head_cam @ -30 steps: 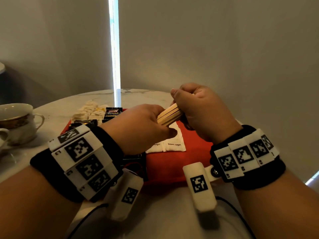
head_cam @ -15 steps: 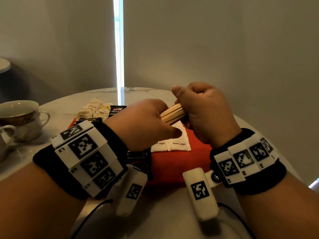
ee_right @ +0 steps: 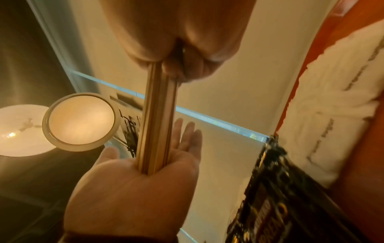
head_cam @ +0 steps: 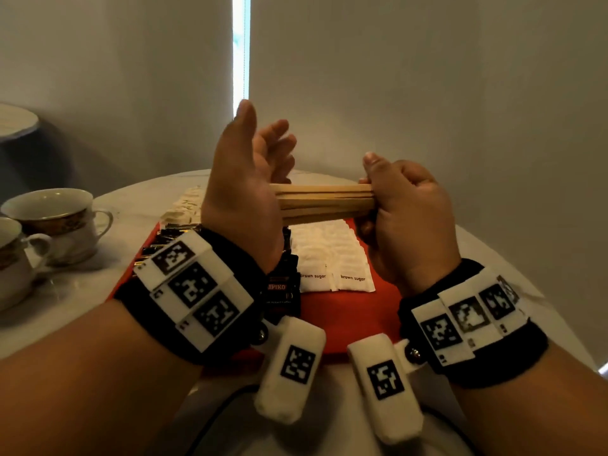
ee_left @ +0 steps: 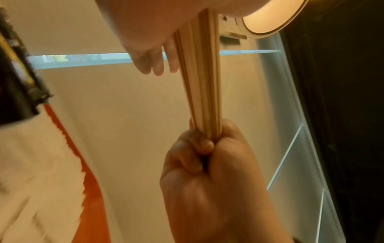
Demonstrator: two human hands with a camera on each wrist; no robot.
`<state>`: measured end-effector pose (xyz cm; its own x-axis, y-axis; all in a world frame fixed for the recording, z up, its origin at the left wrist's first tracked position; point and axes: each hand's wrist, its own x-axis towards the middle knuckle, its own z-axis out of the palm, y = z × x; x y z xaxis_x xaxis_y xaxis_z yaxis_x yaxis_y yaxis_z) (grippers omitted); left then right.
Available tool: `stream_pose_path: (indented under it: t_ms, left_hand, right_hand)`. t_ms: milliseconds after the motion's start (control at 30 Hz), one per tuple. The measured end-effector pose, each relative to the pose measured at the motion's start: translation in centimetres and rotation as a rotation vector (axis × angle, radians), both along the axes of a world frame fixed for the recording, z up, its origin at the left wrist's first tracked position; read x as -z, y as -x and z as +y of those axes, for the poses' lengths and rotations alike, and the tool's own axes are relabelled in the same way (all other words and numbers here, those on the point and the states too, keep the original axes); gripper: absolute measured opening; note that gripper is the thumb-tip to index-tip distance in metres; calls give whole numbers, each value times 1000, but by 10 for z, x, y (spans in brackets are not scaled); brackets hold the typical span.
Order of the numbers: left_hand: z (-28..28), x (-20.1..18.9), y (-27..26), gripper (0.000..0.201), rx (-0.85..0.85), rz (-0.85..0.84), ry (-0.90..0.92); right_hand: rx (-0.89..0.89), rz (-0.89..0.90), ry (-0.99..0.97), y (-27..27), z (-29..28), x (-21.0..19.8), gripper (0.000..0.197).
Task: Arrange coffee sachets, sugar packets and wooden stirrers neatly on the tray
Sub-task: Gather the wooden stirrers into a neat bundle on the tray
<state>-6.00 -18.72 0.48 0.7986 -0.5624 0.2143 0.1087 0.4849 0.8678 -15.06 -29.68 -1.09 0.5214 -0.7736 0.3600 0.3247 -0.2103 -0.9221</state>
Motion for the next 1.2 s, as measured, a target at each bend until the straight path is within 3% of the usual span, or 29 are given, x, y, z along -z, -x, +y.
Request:
stream_pose_path:
  t_ms: [133, 267, 433, 567, 633, 767, 933, 1033, 1133, 1200]
  left_hand:
    - [2, -8, 0, 60, 39, -56, 12]
    - [-2, -2, -5, 54, 35, -140, -29]
    - [-3, 6, -11, 79, -38, -462, -89]
    - [-3, 9, -9, 81, -34, -509, -135]
    - [-5, 12, -10, 71, -14, -569, -202]
    - [1, 6, -13, 33, 272, -420, -350]
    - [2, 1, -9, 72, 349, -511, -575]
    - [7, 0, -6, 55, 589, -608, -797]
    - [8, 0, -8, 32, 527, -706, -855]
    - [7, 1, -6, 28, 492, -701, -837]
  right_hand:
    - [-73, -25, -63, -1, 3, 0, 26]
    - [-38, -54, -56, -2, 2, 3, 28]
    - [-1, -94, -1, -1, -1, 0, 32]
    - [13, -119, 20, 0, -3, 1, 33]
    - [18, -127, 42, 2, -7, -1, 34]
    - [8, -61, 182, 11, -19, -9, 39]
    - [-2, 11, 340, 15, -20, -11, 34]
    - [-25, 10, 419, 16, -14, -10, 34]
    - [-29, 1, 456, 16, -12, -11, 34]
    - [-25, 13, 480, 17, -12, -10, 33]
